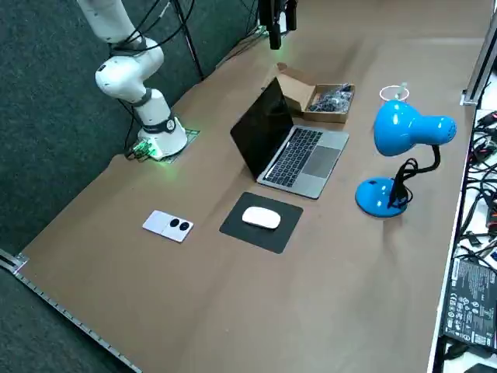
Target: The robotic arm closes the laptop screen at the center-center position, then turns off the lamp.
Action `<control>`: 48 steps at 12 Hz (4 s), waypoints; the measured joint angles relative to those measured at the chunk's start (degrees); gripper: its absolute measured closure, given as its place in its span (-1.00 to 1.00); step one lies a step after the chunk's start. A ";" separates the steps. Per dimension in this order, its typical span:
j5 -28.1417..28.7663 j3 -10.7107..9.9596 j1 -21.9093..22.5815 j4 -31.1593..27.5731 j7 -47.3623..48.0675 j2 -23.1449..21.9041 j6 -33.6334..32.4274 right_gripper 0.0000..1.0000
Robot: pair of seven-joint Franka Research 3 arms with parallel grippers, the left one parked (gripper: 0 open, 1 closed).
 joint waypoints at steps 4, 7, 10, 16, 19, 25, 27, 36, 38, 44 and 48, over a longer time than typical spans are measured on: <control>0.00 0.00 0.00 0.00 -0.01 0.00 -0.02 -1.00; 0.00 0.00 0.00 -0.01 -0.01 -0.04 -0.41 -1.00; 0.00 0.00 0.00 -0.33 0.07 -0.56 -1.18 -1.00; 0.00 0.76 0.34 -12.41 1.42 -12.66 -1.98 -1.00; 0.09 1.97 0.40 -21.87 4.05 -21.09 -1.35 -1.00; 1.84 2.59 0.47 -41.73 4.96 -35.92 5.09 -1.00; 2.04 2.77 0.73 -44.38 4.97 -37.88 5.72 -0.96; 2.16 5.43 1.05 -48.59 5.14 -36.07 11.33 0.96; 2.16 5.68 1.05 -51.63 5.15 -35.41 14.90 0.96; 2.23 5.76 3.77 -59.02 8.07 -30.39 26.18 0.96; 2.23 5.79 6.34 -61.54 9.63 -28.36 30.34 0.96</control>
